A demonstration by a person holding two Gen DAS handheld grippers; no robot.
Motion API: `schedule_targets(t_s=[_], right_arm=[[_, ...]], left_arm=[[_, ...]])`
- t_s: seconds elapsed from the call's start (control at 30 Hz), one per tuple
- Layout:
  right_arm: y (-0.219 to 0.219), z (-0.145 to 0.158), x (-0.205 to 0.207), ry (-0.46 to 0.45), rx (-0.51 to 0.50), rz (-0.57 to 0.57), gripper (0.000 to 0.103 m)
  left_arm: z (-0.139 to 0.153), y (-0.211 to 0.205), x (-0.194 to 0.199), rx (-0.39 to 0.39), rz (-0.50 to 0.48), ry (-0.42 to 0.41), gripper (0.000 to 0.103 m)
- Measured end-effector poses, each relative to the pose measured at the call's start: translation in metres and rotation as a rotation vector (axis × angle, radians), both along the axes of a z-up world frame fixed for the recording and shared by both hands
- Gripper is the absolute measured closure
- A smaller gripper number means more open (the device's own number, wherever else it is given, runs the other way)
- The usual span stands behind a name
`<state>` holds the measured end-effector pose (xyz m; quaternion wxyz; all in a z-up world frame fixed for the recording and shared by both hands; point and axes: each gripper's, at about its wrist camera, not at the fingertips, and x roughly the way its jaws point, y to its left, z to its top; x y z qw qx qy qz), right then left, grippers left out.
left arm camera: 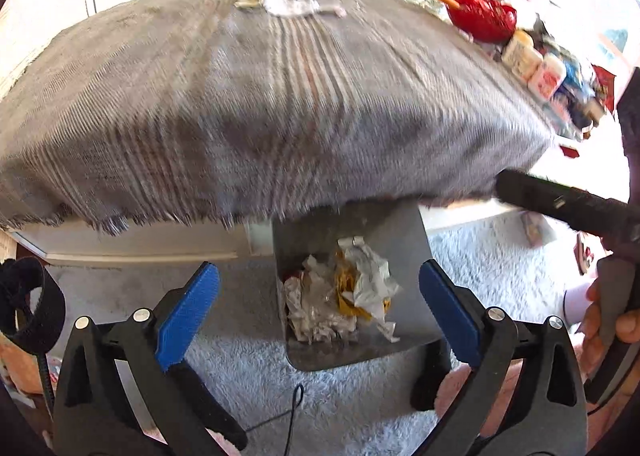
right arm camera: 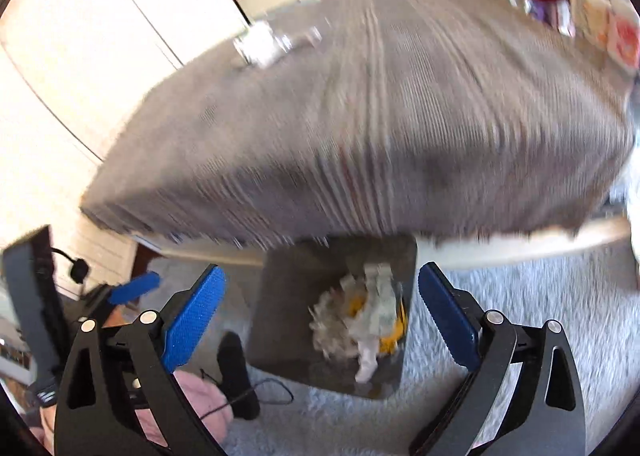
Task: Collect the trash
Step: 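Grasp the white tissue with the left tool while the right grasps the pink-starred lid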
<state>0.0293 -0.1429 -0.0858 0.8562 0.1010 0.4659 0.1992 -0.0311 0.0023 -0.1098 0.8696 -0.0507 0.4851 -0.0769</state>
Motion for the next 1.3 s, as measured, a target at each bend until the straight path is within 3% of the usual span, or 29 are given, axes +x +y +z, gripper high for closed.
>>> schedule_targets(t_s=[0.13, 0.37, 0.7, 0.97, 1.13, 1.3], right_arm=[[0.002, 0.029, 0.032, -0.043, -0.032, -0.013, 0.005], [0.009, 0.053, 0.094, -0.073, -0.061, -0.041, 0.005], [0.024, 0.059, 0.186, -0.107, -0.111, -0.065, 0.005], [0.028, 0.045, 0.234, -0.101, -0.093, -0.087, 0.007], [0.034, 0.038, 0.256, -0.092, -0.087, -0.080, 0.007], [0.031, 0.036, 0.265, -0.094, -0.051, -0.086, 0.007]], left_arm=[[0.024, 0.005, 0.025, 0.038, 0.022, -0.024, 0.008], [0.063, 0.031, 0.085, 0.087, 0.078, -0.091, 0.008], [0.078, 0.051, 0.191, 0.114, 0.123, -0.157, 0.009], [0.068, 0.042, 0.256, 0.100, 0.096, -0.183, 0.022], [0.054, 0.031, 0.286, 0.080, 0.048, -0.161, 0.052], [0.039, 0.018, 0.303, 0.104, 0.013, -0.149, 0.056]])
